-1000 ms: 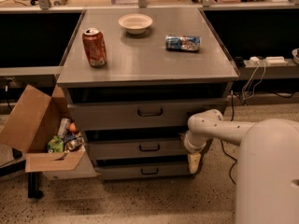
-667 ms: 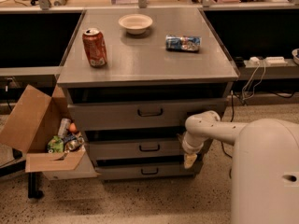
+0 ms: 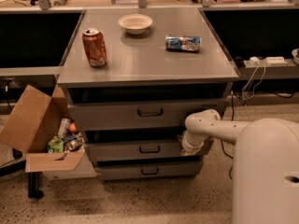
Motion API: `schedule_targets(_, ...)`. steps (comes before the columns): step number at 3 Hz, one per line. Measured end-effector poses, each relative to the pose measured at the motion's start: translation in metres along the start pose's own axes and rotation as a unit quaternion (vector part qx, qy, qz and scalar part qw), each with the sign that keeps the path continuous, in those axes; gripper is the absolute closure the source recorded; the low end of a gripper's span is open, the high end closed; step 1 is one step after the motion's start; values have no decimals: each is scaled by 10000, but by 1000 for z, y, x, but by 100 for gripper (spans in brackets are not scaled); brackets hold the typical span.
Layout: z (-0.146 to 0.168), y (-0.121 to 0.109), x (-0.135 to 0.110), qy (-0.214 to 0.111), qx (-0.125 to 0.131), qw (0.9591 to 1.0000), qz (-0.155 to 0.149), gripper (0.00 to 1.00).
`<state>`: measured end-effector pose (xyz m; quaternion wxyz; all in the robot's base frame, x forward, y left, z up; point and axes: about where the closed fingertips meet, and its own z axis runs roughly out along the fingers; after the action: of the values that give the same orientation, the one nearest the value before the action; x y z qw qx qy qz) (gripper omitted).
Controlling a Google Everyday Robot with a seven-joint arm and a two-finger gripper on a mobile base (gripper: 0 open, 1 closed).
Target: Open middle drawer
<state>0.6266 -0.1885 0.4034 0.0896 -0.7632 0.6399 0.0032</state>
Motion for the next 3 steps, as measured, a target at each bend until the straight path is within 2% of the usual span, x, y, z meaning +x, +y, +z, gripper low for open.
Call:
schedule_targets(1, -17, 6, -20, -100, 137, 9992, -355, 95)
schedule_targets(2, -24, 4, -21, -100, 137, 9992, -355, 100)
schedule_targets(3, -26, 4, -21, -100, 137, 9992, -355, 100)
